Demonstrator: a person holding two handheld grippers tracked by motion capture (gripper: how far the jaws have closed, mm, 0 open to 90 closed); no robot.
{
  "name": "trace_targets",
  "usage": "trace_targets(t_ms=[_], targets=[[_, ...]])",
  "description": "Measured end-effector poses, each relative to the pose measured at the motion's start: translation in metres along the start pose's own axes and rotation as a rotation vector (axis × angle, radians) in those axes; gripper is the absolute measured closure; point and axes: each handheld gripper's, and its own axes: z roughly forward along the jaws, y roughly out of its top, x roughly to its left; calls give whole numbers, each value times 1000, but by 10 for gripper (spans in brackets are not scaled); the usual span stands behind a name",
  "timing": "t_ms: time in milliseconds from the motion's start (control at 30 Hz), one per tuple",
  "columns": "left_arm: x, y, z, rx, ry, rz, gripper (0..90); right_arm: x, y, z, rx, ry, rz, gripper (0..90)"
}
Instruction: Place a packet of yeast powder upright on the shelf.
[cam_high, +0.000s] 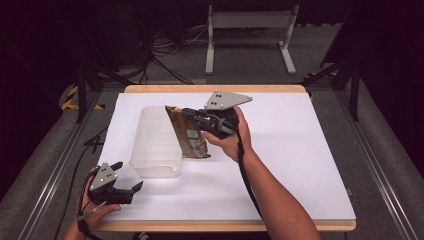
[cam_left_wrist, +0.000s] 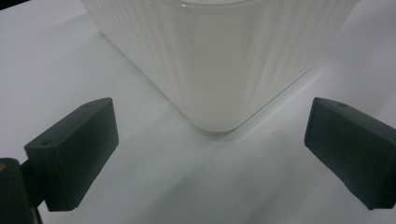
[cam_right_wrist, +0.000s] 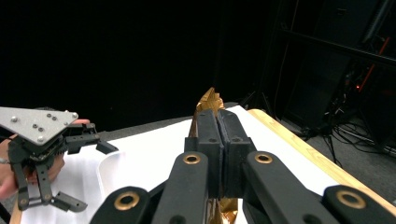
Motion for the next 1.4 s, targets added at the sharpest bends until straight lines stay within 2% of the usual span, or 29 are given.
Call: trace_targets(t_ms=[200, 733, 1100, 1233, 1400], targets=[[1, 0, 0, -6, -6, -1, 38, 5, 6, 22, -4, 24, 5, 886], [1, -1, 0, -5, -18, -2, 37, 17, 21, 61, -3, 67, -8, 886], [2, -2, 1, -3, -22, -5, 38, 22, 21, 85, 9, 85, 5, 886], [2, -2, 1, -1, -25, 0, 38, 26, 18, 92, 24, 91, -5, 886], [2, -2, 1, 5, -28, 0, 38, 27, 16, 97, 23, 96, 6, 886]])
